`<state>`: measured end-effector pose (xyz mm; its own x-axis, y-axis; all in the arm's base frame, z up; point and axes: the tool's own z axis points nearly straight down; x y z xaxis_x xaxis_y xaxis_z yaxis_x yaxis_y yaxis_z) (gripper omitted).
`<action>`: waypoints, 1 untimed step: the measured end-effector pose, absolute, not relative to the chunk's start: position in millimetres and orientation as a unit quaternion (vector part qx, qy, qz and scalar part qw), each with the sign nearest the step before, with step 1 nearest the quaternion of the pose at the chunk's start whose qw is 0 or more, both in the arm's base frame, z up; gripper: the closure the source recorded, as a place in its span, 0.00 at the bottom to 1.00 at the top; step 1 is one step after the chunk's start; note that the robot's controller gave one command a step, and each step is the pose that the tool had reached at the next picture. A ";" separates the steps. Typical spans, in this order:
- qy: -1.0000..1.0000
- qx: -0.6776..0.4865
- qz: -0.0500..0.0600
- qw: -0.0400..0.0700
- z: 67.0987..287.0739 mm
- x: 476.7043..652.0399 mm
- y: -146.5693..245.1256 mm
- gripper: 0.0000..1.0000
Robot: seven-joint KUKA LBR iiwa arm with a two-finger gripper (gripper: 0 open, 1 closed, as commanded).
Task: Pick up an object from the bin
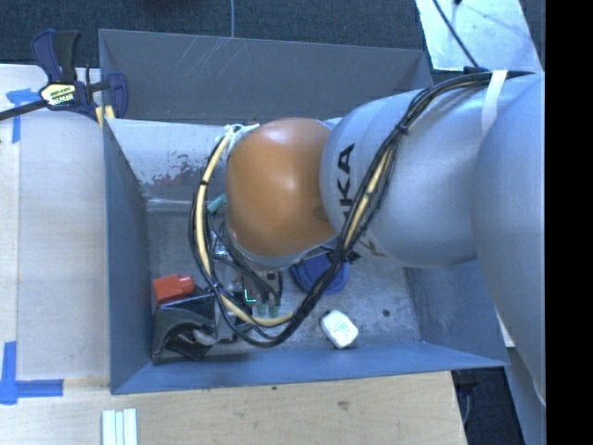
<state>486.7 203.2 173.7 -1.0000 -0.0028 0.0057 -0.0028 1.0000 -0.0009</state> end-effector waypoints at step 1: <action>-0.998 0.067 -0.002 -0.002 73.7 485.3 188.0 0.00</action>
Offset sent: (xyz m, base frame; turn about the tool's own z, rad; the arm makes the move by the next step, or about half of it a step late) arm -0.0046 -0.0166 -0.1037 -0.1307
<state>485.3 188.0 73.7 -0.9911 -0.1328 -0.0047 -0.1328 0.9911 0.0029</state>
